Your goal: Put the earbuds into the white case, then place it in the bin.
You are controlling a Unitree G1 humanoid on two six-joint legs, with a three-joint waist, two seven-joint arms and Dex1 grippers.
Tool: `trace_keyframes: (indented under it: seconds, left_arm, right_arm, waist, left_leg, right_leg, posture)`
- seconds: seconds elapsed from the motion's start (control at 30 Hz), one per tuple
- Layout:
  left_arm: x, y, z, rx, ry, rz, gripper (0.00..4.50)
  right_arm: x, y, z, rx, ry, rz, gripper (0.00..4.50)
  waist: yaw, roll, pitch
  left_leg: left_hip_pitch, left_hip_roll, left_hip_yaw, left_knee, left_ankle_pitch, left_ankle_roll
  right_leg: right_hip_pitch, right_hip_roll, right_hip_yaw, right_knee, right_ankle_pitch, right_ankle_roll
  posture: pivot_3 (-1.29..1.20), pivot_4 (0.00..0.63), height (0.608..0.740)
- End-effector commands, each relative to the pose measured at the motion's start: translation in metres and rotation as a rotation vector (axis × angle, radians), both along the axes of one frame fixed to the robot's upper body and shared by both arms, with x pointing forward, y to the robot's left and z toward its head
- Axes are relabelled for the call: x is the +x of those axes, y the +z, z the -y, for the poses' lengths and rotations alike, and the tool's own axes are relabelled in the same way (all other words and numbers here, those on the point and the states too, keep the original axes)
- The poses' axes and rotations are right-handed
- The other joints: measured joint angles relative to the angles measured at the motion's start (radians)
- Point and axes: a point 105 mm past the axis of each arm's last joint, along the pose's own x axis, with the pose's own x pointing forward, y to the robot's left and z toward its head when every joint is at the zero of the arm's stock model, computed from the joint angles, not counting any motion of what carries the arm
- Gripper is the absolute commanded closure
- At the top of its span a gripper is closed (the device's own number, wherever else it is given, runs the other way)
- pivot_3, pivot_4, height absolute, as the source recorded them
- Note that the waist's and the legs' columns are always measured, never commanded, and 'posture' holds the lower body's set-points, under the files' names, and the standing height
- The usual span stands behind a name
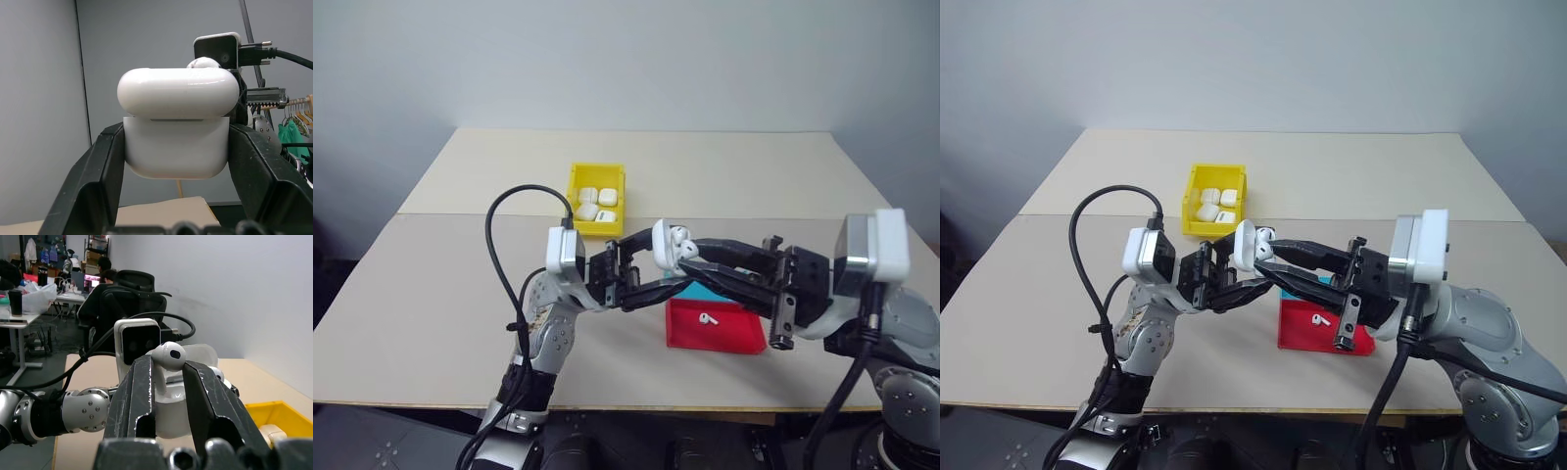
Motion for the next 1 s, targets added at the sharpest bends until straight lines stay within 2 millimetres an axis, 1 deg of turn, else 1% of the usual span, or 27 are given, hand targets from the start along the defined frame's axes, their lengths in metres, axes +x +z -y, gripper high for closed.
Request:
trace_keyframes:
  seconds: [0.03, 0.23, 0.33, 0.4, 0.63, 0.7, 0.8, 0.9, 1.0]
  left_arm:
    - [-0.004, 0.007, -0.002, -0.02, 0.018, 0.043, 1.71]
    - [-0.004, 0.004, -0.002, -0.015, 0.017, 0.045, 1.71]
    - [-0.003, 0.004, -0.002, -0.014, 0.018, 0.044, 1.71]
    - [-0.003, 0.003, -0.002, -0.012, 0.018, 0.043, 1.71]
    - [0.0, 0.002, -0.003, 0.0, 0.026, 0.047, 1.71]
    - [0.002, 0.001, -0.003, 0.009, 0.031, 0.043, 1.71]
    - [0.008, -0.004, -0.003, 0.031, 0.048, 0.031, 1.71]
    - [0.017, -0.012, 0.002, 0.09, 0.083, 0.037, 1.71]
    - [0.024, -0.022, 0.01, 0.147, 0.098, 0.085, 1.71]
  right_arm:
    - [-0.002, 0.002, 0.0, -0.009, -0.004, 0.039, 3.59]
    - [-0.001, -0.001, -0.002, -0.016, -0.002, 0.037, 3.59]
    - [-0.004, -0.003, -0.004, -0.035, -0.002, 0.062, 2.84]
    - [0.0, -0.004, -0.003, -0.05, -0.032, 0.068, 2.23]
    - [0.001, -0.004, 0.005, -0.062, -0.055, 0.076, 2.23]
    - [-0.002, -0.003, 0.009, -0.066, -0.045, 0.081, 2.23]
    - [-0.006, 0.004, 0.017, -0.071, -0.032, 0.101, 2.23]
    - [-0.008, 0.016, 0.02, -0.092, -0.008, 0.149, 2.23]
    - [0.002, 0.031, 0.015, -0.132, -0.01, 0.161, 2.76]
  waist:
    - [0.0, 0.0, 0.0]
    - [0.0, 0.0, 0.0]
    - [0.0, 0.0, 0.0]
    - [0.0, 0.0, 0.0]
    - [0.0, 0.0, 0.0]
    - [0.001, 0.0, 0.0]
    - [0.001, 0.0, 0.0]
    - [0.001, 0.0, 0.0]
    - [-0.002, 0.0, 0.0]
  left_leg:
    - [0.0, 0.0, 0.0, 0.0, 0.0, 0.0]
    - [0.0, 0.0, 0.0, 0.0, 0.0, 0.0]
    - [0.0, 0.0, 0.0, 0.0, 0.0, 0.0]
    - [0.0, 0.0, 0.0, 0.0, 0.0, 0.0]
    - [0.0, 0.0, 0.0, 0.0, 0.0, 0.0]
    - [0.0, 0.0, 0.0, 0.0, 0.0, 0.0]
    - [0.0, 0.0, 0.0, 0.0, 0.0, 0.0]
    - [0.0, 0.0, 0.0, 0.001, 0.0, 0.0]
    - [0.0, 0.0, 0.0, 0.001, 0.0, 0.0]
  right_leg:
    - [0.0, 0.0, 0.0, 0.0, 0.0, 0.0]
    - [0.0, 0.0, 0.0, 0.0, 0.0, 0.0]
    - [0.0, 0.0, 0.0, 0.0, 0.0, 0.0]
    - [0.0, 0.0, 0.0, 0.0, 0.0, 0.0]
    - [0.0, 0.0, 0.0, 0.0, 0.0, 0.0]
    - [0.0, 0.0, 0.0, 0.0, 0.0, 0.0]
    - [0.0, 0.0, 0.0, 0.0, 0.0, 0.0]
    - [0.0, 0.0, 0.0, 0.0, 0.0, 0.0]
    - [0.0, 0.0, 0.0, 0.0, 0.0, 0.0]
  posture:
    - [0.0, 0.15, 0.74]
    - [0.0, 0.15, 0.74]
    - [0.0, 0.15, 0.74]
    - [0.0, 0.15, 0.74]
    - [0.0, 0.15, 0.74]
    - [0.0, 0.15, 0.74]
    - [0.0, 0.15, 0.74]
    - [0.0, 0.15, 0.74]
    - [0.0, 0.15, 0.74]
